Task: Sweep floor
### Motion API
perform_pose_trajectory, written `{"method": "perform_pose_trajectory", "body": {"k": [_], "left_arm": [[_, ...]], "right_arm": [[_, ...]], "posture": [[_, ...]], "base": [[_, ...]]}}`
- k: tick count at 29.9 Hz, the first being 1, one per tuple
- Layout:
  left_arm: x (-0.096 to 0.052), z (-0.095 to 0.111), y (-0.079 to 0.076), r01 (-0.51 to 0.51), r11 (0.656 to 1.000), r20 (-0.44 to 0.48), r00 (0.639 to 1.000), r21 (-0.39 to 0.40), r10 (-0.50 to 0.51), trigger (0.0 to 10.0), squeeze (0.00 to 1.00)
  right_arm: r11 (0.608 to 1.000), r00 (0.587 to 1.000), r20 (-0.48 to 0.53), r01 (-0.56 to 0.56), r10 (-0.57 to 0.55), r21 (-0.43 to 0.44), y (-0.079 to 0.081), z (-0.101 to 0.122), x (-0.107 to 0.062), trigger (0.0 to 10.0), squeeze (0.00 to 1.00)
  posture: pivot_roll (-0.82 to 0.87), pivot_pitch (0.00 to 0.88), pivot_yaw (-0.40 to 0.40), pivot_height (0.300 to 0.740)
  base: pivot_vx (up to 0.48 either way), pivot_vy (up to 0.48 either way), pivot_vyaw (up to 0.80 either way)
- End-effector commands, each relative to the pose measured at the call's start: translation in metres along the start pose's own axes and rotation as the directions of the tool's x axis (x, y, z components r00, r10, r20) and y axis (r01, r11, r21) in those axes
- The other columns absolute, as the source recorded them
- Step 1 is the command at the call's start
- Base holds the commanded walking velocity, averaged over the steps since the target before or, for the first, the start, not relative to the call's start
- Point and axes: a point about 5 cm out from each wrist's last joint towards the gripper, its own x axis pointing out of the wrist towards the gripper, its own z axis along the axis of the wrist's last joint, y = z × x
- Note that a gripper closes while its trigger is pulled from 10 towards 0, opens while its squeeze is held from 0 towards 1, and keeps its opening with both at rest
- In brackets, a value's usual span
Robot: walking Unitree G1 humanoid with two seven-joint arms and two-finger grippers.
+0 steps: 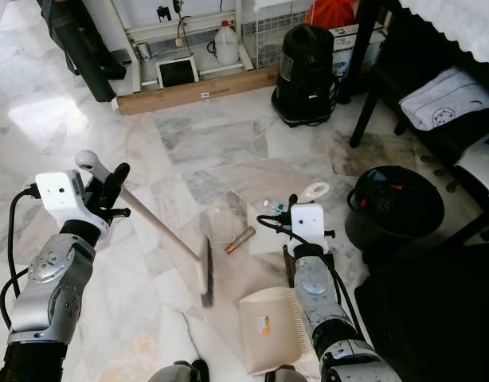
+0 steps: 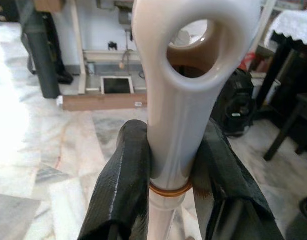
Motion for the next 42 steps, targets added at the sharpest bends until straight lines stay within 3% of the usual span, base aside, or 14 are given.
{"method": "perform_pose_trajectory", "body": {"k": [1, 14, 21, 36, 42], "left_arm": [[-0.003, -0.001, 0.002, -0.02, 0.999, 0.019, 1.0, 0.029, 0.019, 10.0, 0.0], [0.001, -0.006, -0.014, 0.011, 0.998, 0.052, 0.999, 0.064, -0.014, 10.0, 0.0], [0.002, -0.01, -0.015, 0.008, 0.998, 0.048, 0.999, 0.065, -0.011, 10.0, 0.0], [0.004, -0.011, -0.011, -0.023, 0.997, 0.061, 0.998, 0.071, 0.019, 10.0, 0.0], [0.003, -0.01, -0.009, -0.041, 0.997, 0.063, 0.997, 0.062, 0.037, 10.0, 0.0]], "right_arm": [[0.999, 0.991, 0.133, 0.006, -0.012, 0.04, 0.001, 0.025, 0.006, 10.0, 0.0], [0.997, 0.981, 0.194, 0.014, -0.027, 0.071, -0.002, 0.042, 0.0, 10.0, 0.0], [0.996, 0.986, 0.163, 0.025, -0.038, 0.081, -0.005, 0.042, -0.001, 10.0, 0.0], [0.995, 0.989, 0.146, -0.002, -0.013, 0.099, -0.002, 0.045, 0.0, 10.0, 0.0], [0.996, 0.989, 0.151, -0.009, -0.004, 0.088, -0.001, 0.047, 0.0, 10.0, 0.0]], "posture": [[0.14, 0.129, 0.065, 0.74], [0.11, 0.092, 0.066, 0.74], [0.11, 0.08, 0.066, 0.74], [0.12, 0.104, 0.06, 0.74], [0.12, 0.111, 0.057, 0.74]], "base": [[0.0, 0.0, 0.0], [0.0, 0.0, 0.0], [0.0, 0.0, 0.0], [0.0, 0.0, -0.77], [0.0, 0.0, 0.0]]}}
